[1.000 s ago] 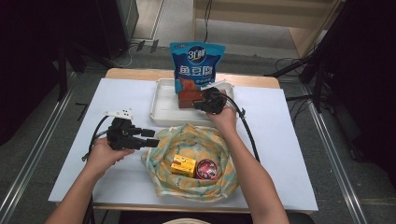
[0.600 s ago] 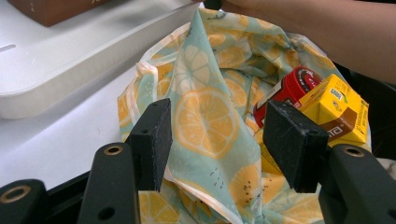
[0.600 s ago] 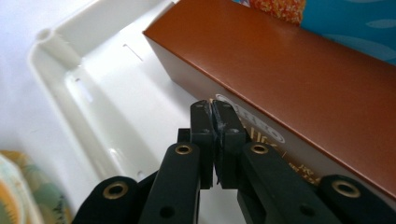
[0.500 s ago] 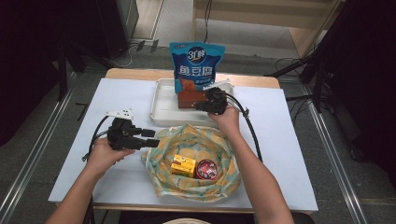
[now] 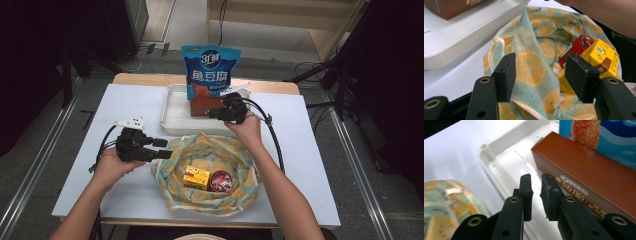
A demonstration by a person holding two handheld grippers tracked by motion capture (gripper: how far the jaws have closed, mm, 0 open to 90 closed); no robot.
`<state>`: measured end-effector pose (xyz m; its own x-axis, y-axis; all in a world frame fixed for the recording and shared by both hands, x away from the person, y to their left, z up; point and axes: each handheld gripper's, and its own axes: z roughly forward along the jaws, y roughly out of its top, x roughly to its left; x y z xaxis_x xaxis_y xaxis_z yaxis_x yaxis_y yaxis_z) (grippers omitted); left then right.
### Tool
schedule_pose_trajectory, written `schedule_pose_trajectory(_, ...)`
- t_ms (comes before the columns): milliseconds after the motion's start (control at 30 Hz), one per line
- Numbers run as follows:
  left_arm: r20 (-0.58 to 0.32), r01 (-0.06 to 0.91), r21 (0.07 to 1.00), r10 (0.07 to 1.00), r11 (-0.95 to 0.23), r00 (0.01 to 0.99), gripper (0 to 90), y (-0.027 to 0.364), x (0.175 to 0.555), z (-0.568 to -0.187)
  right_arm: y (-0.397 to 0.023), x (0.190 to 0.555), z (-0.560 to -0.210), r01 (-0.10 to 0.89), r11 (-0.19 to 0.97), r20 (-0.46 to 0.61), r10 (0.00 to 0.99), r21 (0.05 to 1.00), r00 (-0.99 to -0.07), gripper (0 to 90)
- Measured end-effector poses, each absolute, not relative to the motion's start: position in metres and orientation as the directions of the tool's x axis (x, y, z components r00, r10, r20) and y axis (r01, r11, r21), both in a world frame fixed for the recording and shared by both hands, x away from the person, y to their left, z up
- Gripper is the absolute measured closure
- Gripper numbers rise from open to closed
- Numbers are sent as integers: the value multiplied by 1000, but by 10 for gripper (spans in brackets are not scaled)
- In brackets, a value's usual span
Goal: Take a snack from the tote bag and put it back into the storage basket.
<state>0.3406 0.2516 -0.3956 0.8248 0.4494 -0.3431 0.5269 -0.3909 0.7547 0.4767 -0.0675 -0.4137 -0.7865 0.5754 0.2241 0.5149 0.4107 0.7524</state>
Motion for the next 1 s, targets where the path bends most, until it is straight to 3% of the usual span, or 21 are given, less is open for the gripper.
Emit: schedule_pose_trajectory(1000,-310,458,781,374,-424,874,416,234,331,-387,-90,412,-397,457,405,192,545,792,-816,634)
